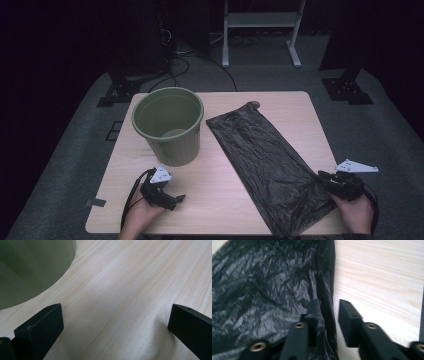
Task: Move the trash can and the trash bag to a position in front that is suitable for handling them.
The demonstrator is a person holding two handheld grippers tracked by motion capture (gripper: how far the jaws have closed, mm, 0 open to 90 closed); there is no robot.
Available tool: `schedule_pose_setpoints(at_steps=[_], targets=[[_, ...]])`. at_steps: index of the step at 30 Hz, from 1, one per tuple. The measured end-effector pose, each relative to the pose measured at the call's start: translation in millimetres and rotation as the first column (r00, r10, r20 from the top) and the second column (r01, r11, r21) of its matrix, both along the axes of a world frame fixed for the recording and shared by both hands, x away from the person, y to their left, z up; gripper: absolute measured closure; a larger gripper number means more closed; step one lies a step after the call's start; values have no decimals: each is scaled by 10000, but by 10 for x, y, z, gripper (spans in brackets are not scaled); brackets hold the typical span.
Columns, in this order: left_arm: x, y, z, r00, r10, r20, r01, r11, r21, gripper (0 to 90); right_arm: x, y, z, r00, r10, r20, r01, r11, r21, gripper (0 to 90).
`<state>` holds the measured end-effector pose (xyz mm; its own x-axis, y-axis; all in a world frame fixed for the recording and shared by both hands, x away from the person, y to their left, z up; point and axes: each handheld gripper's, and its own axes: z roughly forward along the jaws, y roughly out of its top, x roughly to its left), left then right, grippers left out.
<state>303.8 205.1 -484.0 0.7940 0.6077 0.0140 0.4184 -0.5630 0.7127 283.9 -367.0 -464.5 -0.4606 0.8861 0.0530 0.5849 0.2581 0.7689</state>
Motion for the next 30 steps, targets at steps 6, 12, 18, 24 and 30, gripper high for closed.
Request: schedule_pose_setpoints(at_steps=[6, 12, 18, 24, 30], targets=[[0, 0, 0, 10000, 0, 0, 0, 10000, 5, 0, 70, 152, 63, 9992, 368, 150, -370, 9993, 90, 539], [0, 0, 1, 10000, -3, -7, 3, 10000, 10, 0, 134, 319, 111, 9988, 496, 25, -496, 9988, -4, 310], [0, 0, 0, 10000, -2, 3, 2, 10000, 4, 0, 211, 528, 160, 9944, 1049, 99, -1049, 9944, 93, 170], [0, 0, 0, 10000, 0, 2, 0, 10000, 2, 0, 297, 786, 115, 9870, 1607, 65, -1608, 9869, 155, 19], [0, 0, -1, 10000, 1, 4, -1, 10000, -4, 0, 370, 1015, 105, 9796, 1999, 225, -2000, 9798, 33, 9]])
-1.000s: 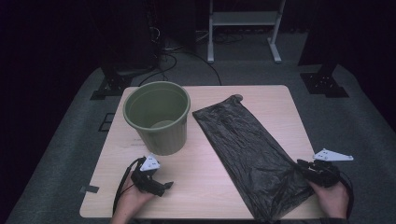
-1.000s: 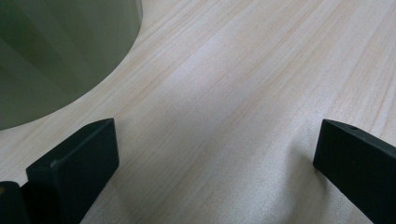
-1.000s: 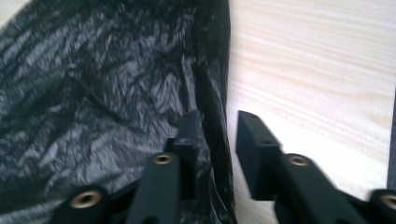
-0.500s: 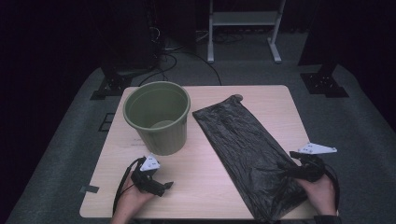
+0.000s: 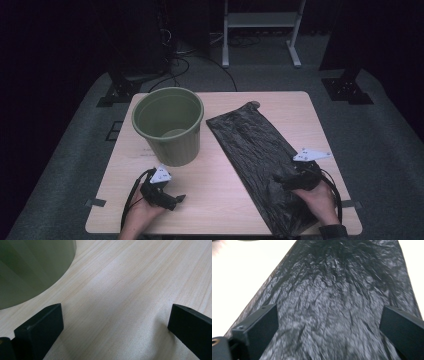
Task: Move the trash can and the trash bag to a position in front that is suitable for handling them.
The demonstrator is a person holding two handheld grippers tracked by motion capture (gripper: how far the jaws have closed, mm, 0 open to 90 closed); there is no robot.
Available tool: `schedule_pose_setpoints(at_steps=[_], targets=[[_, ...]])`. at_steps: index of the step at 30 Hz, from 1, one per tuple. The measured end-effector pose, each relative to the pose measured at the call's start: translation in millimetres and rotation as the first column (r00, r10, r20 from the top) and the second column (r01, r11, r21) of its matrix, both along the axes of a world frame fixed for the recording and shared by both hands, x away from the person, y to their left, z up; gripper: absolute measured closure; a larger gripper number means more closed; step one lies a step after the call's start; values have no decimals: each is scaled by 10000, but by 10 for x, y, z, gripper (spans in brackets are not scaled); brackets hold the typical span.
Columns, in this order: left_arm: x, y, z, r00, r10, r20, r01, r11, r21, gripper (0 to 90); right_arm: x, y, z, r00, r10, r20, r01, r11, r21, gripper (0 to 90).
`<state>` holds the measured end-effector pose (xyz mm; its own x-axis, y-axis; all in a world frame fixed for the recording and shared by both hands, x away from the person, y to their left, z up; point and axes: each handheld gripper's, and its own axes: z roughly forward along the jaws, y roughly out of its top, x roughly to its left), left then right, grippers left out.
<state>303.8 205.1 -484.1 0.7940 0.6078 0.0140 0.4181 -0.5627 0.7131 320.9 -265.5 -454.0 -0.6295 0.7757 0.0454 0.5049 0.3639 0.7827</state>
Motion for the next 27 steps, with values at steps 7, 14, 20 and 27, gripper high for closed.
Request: schedule_pose_setpoints(at_steps=[7, 14, 20, 27], targets=[[0, 0, 0, 10000, -3, -1, 3, 10000, 5, 0, 131, 197, -107, 9998, 138, -117, -138, 9999, 44, 9], [-1, 0, 0, 10000, -9, 4, 9, 10000, 5, 0, 193, 280, -272, 9991, 118, -414, -143, 9980, -609, 9], [-1, 1, 1, 10000, -12, -2, 12, 10000, 6, 0, 210, 318, -329, 9986, 69, -531, -122, 9949, -1003, 9], [-17, 16, 30, 9995, -28, -305, 27, 10000, -14, 0, 211, 316, -330, 9985, 32, -540, -86, 9950, -1000, 9]])
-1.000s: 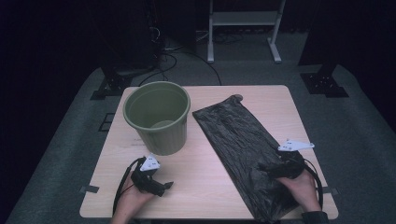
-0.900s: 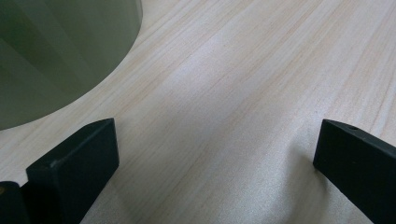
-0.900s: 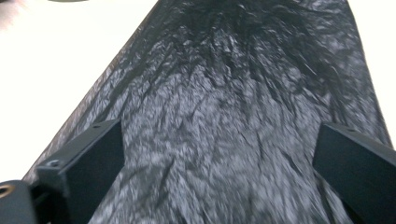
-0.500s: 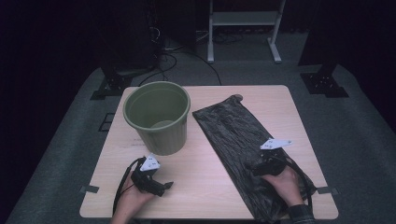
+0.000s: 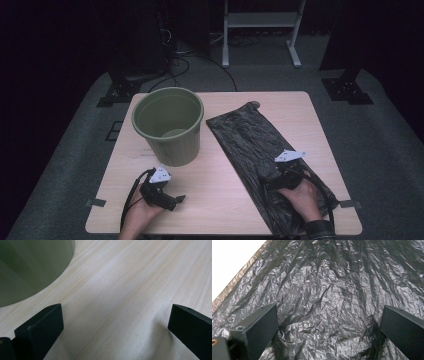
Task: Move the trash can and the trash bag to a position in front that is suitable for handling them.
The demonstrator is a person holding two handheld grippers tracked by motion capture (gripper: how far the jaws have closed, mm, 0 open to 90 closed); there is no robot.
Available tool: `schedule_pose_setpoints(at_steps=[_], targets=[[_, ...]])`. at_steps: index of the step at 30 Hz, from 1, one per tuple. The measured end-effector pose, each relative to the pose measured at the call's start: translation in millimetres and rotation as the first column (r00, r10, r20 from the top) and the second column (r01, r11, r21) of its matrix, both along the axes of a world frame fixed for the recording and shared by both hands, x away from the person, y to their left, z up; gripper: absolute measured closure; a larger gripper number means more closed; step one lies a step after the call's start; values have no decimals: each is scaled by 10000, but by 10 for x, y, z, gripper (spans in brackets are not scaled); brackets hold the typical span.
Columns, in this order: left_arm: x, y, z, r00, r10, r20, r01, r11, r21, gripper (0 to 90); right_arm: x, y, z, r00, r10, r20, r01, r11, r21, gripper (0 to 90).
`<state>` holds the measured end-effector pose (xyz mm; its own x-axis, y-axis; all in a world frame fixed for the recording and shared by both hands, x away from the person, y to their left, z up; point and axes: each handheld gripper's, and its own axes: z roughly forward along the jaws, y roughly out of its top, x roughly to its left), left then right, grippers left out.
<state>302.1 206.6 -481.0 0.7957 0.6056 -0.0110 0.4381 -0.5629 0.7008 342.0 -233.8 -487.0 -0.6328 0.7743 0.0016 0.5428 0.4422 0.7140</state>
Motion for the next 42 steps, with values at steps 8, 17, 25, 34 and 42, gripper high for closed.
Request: schedule_pose_setpoints(at_steps=[8, 17, 25, 34, 42], targets=[[-18, 48, 95, 9984, 310, -478, -321, 9992, -228, 0, 8, -6, -3, 10000, 2, -49, -2, 10000, 21, 9], [-67, 57, 241, 9987, 374, -342, -386, 9985, -378, 0, 8, -8, -2, 10000, 19, -63, -19, 10000, 31, 10], [-89, 89, 455, 9995, 256, -163, -267, 9968, -760, 26, 8, -6, -2, 10000, 59, -69, -58, 10000, 44, 10], [-96, 145, 662, 9983, 585, 27, -581, 9951, -799, 24, 8, -5, -2, 10000, 70, -71, -70, 10000, 47, 10], [-90, 264, 889, 9954, 903, 306, -873, 9921, -897, 24, 8, -5, -2, 9999, 69, -75, -69, 10000, 50, 10]])
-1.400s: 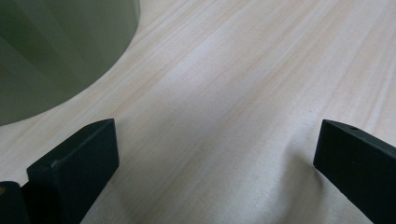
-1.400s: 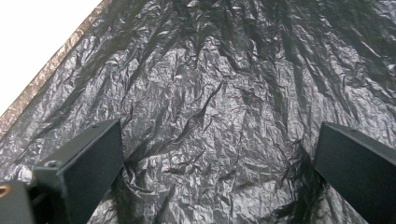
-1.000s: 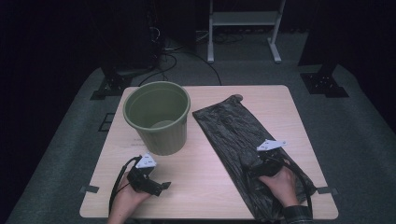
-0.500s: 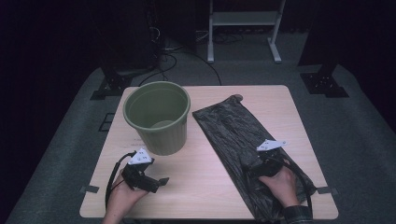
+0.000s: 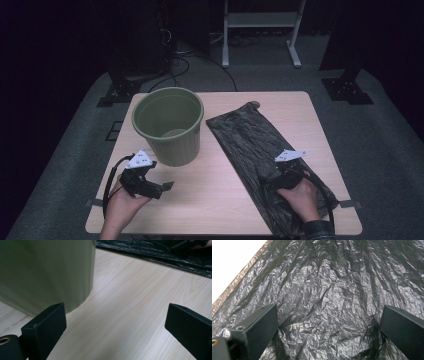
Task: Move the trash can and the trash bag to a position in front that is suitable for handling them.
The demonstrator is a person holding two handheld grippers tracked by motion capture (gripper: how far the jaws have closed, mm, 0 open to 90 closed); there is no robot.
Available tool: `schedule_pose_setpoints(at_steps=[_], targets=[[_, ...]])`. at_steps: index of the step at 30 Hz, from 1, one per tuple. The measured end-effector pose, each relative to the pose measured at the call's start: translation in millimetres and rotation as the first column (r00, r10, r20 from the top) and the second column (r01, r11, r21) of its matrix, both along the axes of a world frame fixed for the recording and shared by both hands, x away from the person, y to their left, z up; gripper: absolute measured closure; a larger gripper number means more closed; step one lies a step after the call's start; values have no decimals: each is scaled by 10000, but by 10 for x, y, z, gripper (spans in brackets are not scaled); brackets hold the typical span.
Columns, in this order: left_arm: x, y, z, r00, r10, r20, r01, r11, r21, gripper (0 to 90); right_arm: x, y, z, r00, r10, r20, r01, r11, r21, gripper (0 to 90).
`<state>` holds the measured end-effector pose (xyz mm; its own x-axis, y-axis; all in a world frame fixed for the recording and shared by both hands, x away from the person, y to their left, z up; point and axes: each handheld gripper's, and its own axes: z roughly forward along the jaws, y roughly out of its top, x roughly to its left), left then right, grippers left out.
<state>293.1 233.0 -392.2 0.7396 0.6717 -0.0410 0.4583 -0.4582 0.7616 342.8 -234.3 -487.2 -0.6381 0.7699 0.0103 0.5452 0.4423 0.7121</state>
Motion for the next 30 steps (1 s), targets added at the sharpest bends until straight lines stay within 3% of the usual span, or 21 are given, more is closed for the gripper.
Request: schedule_pose_setpoints(at_steps=[10, 18, 30], targets=[[30, 144, 238, 9993, 314, 187, -314, 9995, 12, 24, 1, 0, 0, 10000, 0, 5, 0, 10000, -2, 10], [93, 201, 557, 9976, 591, 347, -595, 9982, 102, 25, 1, 0, -1, 10000, 7, 3, -7, 10000, 0, 10], [188, 308, 864, 9926, 1043, 627, -1049, 9945, 64, 25, 1, 0, 0, 10000, 18, -2, -18, 10000, 3, 11]])
